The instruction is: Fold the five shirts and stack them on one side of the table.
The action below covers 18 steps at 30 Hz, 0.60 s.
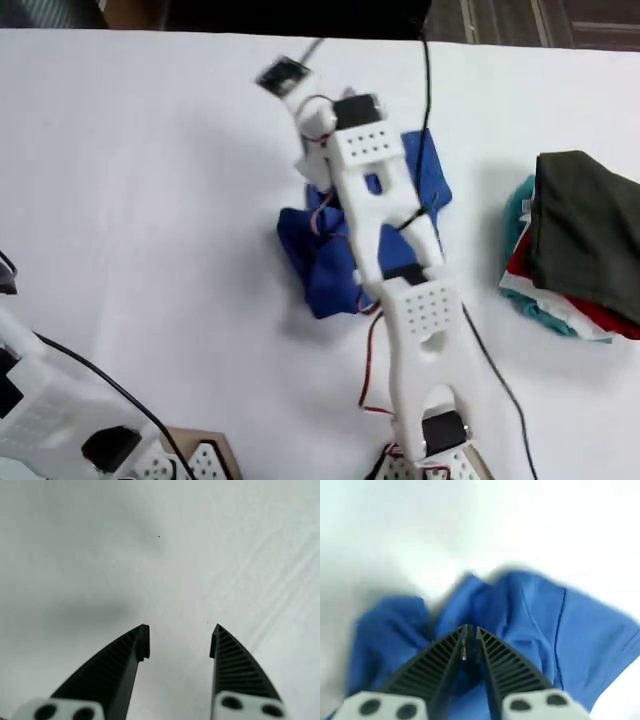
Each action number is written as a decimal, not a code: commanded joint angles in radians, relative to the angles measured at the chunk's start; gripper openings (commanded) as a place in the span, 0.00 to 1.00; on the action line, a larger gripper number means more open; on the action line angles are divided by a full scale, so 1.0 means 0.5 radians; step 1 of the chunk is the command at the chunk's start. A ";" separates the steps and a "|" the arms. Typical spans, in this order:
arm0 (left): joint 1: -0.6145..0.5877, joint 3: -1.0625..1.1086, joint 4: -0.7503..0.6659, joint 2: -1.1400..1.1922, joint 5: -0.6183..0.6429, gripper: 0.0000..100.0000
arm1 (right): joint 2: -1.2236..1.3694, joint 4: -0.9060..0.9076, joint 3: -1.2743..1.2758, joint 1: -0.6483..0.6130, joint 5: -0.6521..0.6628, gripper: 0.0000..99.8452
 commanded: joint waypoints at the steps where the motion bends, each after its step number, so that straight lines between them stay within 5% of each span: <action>1: 0.015 -0.008 0.000 -0.012 0.006 0.22 | -0.029 0.183 -0.451 -0.130 0.006 0.02; 10: 0.012 -0.008 0.000 -0.012 0.006 0.22 | 0.041 0.176 -0.267 -0.057 -0.003 0.03; 18: 0.043 -0.008 -0.025 -0.012 0.006 0.22 | 0.364 -0.103 -0.199 0.161 0.009 0.28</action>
